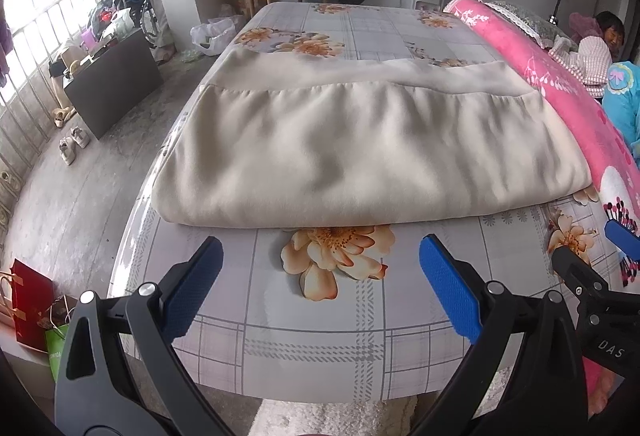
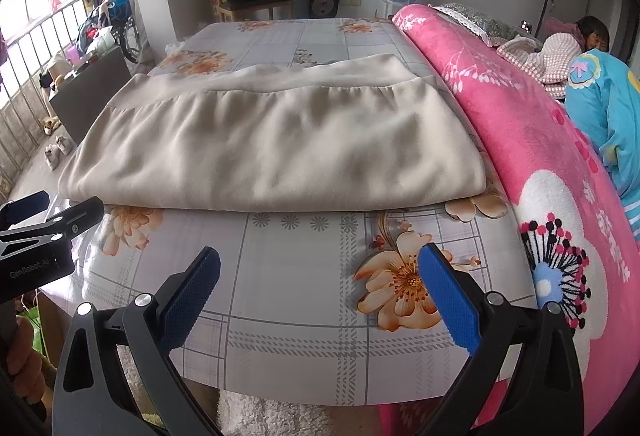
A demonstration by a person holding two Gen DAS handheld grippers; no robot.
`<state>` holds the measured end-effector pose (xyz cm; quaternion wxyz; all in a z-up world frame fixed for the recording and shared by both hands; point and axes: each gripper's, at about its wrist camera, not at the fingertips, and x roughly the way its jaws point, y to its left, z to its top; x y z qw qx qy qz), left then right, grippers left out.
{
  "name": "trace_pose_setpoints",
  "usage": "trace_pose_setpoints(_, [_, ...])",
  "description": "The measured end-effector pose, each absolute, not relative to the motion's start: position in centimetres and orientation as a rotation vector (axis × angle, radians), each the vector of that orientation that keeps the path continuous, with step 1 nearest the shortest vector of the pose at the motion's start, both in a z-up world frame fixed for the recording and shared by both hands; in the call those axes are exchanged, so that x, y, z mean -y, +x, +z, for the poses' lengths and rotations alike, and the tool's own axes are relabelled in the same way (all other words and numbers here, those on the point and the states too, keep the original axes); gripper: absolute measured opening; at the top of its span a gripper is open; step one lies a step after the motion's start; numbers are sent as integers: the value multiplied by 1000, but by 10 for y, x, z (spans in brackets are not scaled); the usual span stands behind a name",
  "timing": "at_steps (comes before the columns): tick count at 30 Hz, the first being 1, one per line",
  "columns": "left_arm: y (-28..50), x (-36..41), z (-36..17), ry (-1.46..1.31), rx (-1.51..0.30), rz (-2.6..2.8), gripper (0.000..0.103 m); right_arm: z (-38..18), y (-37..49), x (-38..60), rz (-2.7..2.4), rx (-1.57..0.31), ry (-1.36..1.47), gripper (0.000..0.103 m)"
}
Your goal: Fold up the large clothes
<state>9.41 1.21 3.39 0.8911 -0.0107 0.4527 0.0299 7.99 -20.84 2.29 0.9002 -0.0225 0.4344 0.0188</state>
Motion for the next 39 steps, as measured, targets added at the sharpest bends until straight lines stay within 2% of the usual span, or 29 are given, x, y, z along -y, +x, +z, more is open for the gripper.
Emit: trace_pose_setpoints(39, [95,-11,34,-32,-936,63,95,18,83,206,27,-907,-54,96])
